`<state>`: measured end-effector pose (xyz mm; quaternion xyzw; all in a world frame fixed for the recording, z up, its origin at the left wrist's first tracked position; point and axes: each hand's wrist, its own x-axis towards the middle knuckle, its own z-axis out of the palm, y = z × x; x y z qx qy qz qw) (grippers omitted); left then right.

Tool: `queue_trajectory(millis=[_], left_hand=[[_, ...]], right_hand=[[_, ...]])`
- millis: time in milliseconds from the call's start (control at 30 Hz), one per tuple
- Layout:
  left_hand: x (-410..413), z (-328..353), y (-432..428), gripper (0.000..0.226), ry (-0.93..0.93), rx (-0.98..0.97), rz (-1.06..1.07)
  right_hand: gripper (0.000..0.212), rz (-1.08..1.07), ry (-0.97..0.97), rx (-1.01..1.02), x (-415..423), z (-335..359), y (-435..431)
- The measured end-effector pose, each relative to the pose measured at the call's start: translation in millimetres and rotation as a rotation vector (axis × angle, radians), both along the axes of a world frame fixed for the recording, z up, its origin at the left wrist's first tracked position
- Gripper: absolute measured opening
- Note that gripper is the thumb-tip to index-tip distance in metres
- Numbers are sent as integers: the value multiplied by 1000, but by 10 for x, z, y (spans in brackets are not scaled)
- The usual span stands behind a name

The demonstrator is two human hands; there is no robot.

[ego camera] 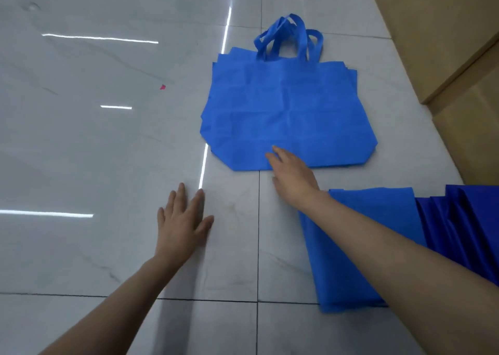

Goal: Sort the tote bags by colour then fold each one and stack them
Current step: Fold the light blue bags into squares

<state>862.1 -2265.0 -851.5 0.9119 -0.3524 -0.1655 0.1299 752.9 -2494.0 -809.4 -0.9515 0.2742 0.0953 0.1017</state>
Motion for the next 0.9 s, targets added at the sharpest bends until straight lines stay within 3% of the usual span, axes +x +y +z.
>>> queue_trajectory(millis=[167, 367, 433, 667, 800, 900], left_hand=[[24, -68, 144, 85, 70, 38, -54], [37, -22, 127, 60, 87, -20, -46], [88, 32, 137, 61, 98, -106, -36], [391, 214, 497, 89, -212, -300, 91], [469, 281, 816, 96, -297, -195, -7], [525, 281, 1145, 86, -321, -83, -167]], right_hand=[[32, -22, 60, -165, 74, -107, -91], [35, -54, -25, -206, 116, -88, -25], [35, -49, -34, -187, 199, 8, 25], [32, 321, -254, -24, 299, -70, 719], [36, 477, -280, 51, 141, -179, 1073], [37, 584, -283, 135, 55, -95, 1238]])
